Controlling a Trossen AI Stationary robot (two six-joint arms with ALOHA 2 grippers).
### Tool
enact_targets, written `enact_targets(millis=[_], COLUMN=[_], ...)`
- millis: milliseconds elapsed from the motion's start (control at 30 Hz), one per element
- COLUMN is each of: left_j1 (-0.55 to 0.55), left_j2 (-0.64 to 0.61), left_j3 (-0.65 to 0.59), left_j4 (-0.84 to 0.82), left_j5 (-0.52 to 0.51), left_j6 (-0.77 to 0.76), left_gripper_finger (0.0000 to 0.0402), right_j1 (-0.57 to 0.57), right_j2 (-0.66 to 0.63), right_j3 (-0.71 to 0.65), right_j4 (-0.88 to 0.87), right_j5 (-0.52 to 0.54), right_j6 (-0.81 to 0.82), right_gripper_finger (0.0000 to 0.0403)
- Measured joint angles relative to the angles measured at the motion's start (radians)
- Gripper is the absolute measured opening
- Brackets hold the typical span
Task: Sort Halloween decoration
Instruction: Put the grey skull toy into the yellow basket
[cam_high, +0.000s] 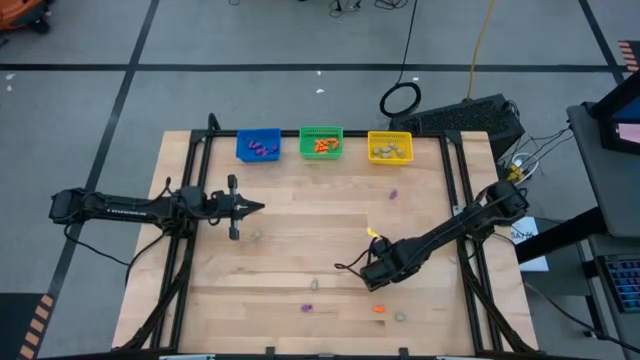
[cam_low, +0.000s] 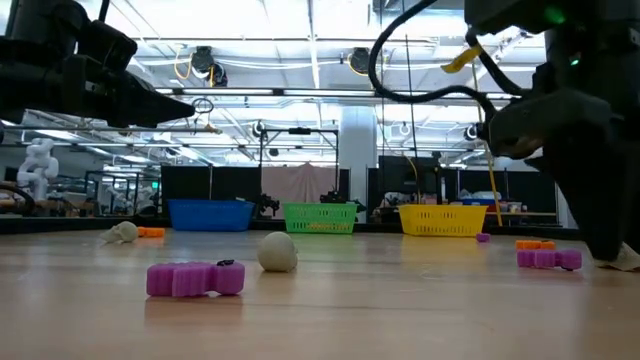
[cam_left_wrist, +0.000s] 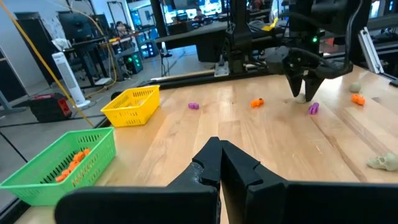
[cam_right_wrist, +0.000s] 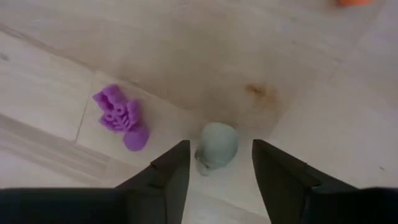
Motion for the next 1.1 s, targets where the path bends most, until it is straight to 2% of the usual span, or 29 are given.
enact_targets(millis=[267, 567, 867, 1100], left_j1=[0.000, 0.000, 0.000, 0.000], left_j2=[0.000, 0.000, 0.000, 0.000], left_j3=[0.000, 0.000, 0.000, 0.000], left_j4=[0.000, 0.000, 0.000, 0.000], left_j5=[0.000, 0.000, 0.000, -0.019], left_j6=[-0.002, -0.023, -0.026, -0.026], left_gripper_finger=[0.0008, 0.0008, 0.0008, 0.0008], right_j1=[0.000, 0.000, -0.050, -0.247], right_j2=[0.027, 0.025, -0.080, -0.223], right_j3=[0.001, 0.001, 0.012, 0.014], right_j4=[0.017, 0.046, 0.034, -0.087], right_j5=[0.000, -0.001, 0.042, 0.138], right_j6=[-0.062, -0.174, -0.298, -0.475], right_gripper_finger=[0.0122, 0.0038, 0.0040, 0.0038])
